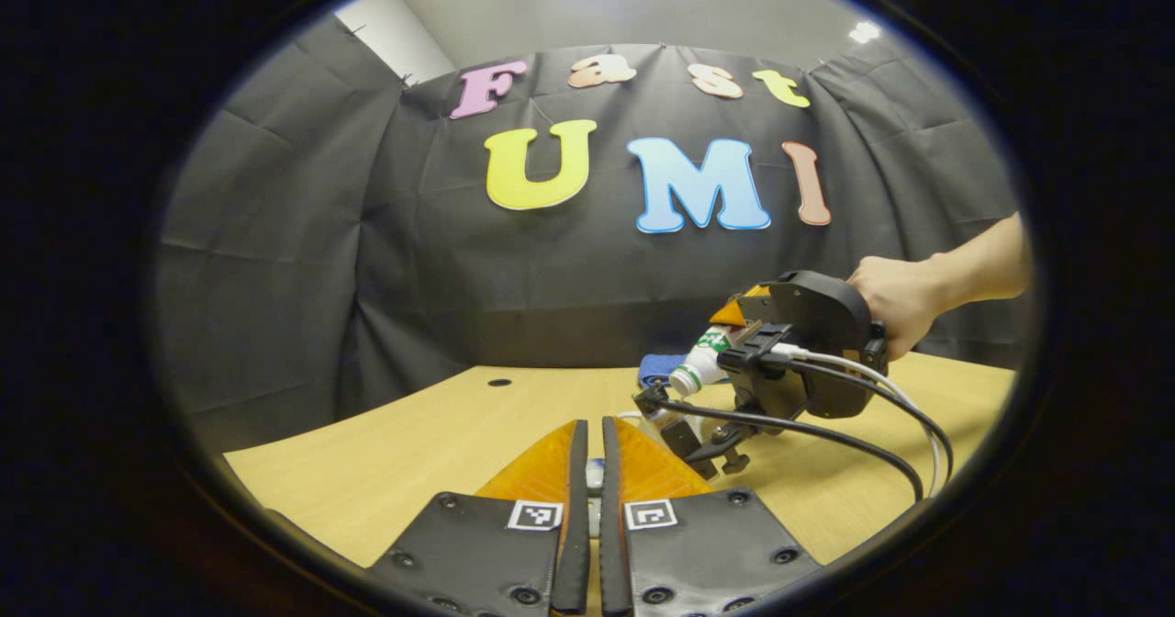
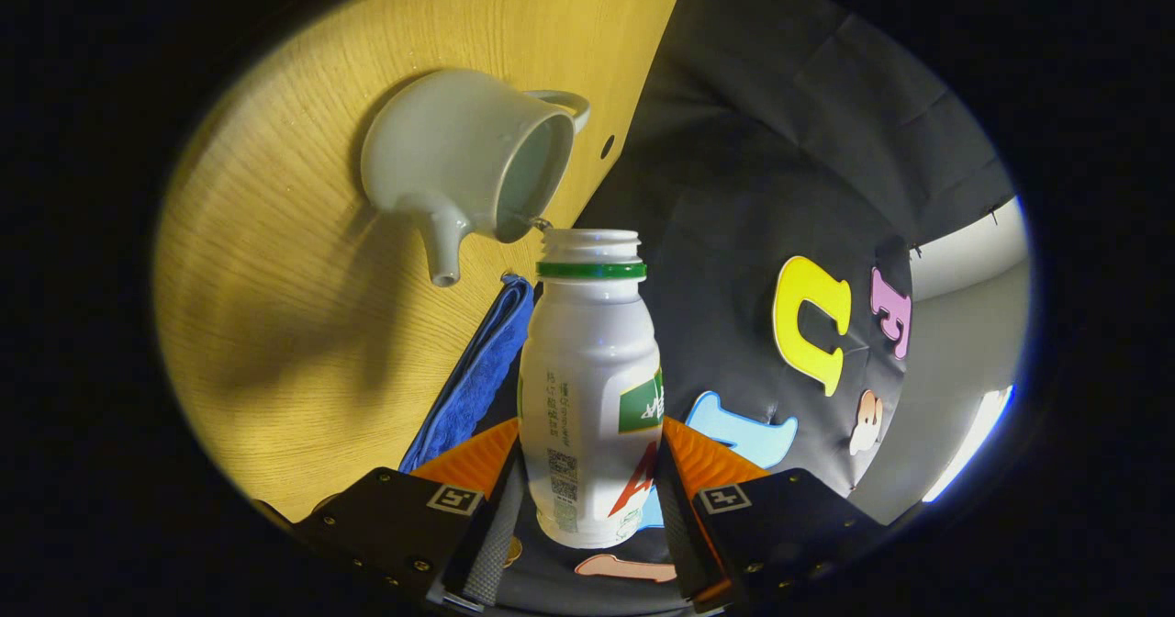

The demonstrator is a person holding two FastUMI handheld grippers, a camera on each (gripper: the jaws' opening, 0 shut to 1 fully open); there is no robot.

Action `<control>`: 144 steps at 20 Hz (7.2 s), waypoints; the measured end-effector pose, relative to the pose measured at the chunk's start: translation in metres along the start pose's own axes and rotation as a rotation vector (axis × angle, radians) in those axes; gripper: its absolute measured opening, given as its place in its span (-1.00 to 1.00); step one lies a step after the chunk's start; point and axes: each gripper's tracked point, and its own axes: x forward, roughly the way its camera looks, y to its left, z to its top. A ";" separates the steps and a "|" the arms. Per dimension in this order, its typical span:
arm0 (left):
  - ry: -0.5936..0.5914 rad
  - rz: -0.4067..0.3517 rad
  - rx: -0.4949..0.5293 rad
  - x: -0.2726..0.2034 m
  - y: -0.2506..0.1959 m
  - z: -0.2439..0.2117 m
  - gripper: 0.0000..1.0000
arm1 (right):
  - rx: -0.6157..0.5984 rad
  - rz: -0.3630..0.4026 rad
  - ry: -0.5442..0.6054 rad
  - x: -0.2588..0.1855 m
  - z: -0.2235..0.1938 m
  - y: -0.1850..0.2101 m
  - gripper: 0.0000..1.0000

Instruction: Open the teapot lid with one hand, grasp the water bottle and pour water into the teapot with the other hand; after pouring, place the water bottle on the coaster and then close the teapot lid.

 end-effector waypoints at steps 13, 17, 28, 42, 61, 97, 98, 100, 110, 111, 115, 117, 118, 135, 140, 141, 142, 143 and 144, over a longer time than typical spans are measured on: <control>0.009 0.009 0.012 0.000 0.002 -0.004 -0.78 | 0.065 -0.004 -0.009 0.000 0.004 0.004 0.41; 0.008 -0.004 -0.025 -0.001 0.003 -0.005 -0.78 | 0.203 0.042 -0.025 0.000 0.006 0.014 0.41; 0.029 0.005 -0.099 0.013 0.017 -0.003 -0.78 | 0.847 0.008 -0.065 -0.018 -0.005 0.007 0.41; -0.006 -0.146 -0.077 0.091 -0.043 0.036 -0.78 | 1.572 0.040 0.137 -0.084 -0.111 0.040 0.41; 0.092 -0.179 -0.036 0.196 -0.086 -0.015 -0.70 | 1.878 0.056 0.128 -0.104 -0.129 0.069 0.41; -0.010 -0.182 0.015 0.192 -0.087 -0.002 0.38 | 1.918 0.078 0.136 -0.094 -0.129 0.086 0.41; -0.045 -0.175 0.015 0.186 -0.085 0.008 0.50 | 1.919 0.055 0.146 -0.095 -0.135 0.087 0.41; -0.106 -0.137 0.012 0.173 -0.076 0.023 0.73 | 1.921 0.006 0.160 -0.093 -0.147 0.090 0.40; -0.231 -0.154 -0.081 0.151 -0.063 0.063 0.96 | 2.059 -0.056 0.337 -0.037 -0.206 0.134 0.40; -0.221 -0.156 -0.101 0.152 -0.061 0.062 0.96 | 2.068 -0.054 0.333 -0.034 -0.207 0.133 0.40; -0.214 -0.155 -0.110 0.154 -0.060 0.061 0.92 | 2.090 -0.011 0.347 -0.036 -0.200 0.141 0.41; -0.211 -0.163 -0.108 0.154 -0.063 0.062 0.86 | 2.088 -0.016 0.354 -0.035 -0.201 0.144 0.39; -0.210 -0.169 -0.111 0.154 -0.064 0.060 0.86 | 2.076 -0.014 0.361 -0.034 -0.201 0.147 0.40; -0.200 -0.211 -0.076 0.153 -0.080 0.057 0.86 | 1.998 -0.040 0.392 -0.044 -0.204 0.137 0.96; -0.235 -0.215 -0.066 0.146 -0.080 0.067 0.86 | 1.952 -0.044 0.391 -0.063 -0.201 0.128 0.96; -0.240 -0.219 -0.069 0.145 -0.081 0.068 0.86 | 1.957 -0.049 0.386 -0.070 -0.201 0.123 0.96; -0.243 -0.226 -0.071 0.145 -0.083 0.068 0.86 | 1.972 -0.060 0.380 -0.079 -0.199 0.116 0.96; -0.240 -0.226 -0.071 0.145 -0.085 0.068 0.86 | 1.992 -0.067 0.375 -0.091 -0.196 0.109 0.96; -0.228 -0.227 -0.078 0.143 -0.088 0.065 0.84 | 2.006 -0.076 0.369 -0.107 -0.189 0.103 0.97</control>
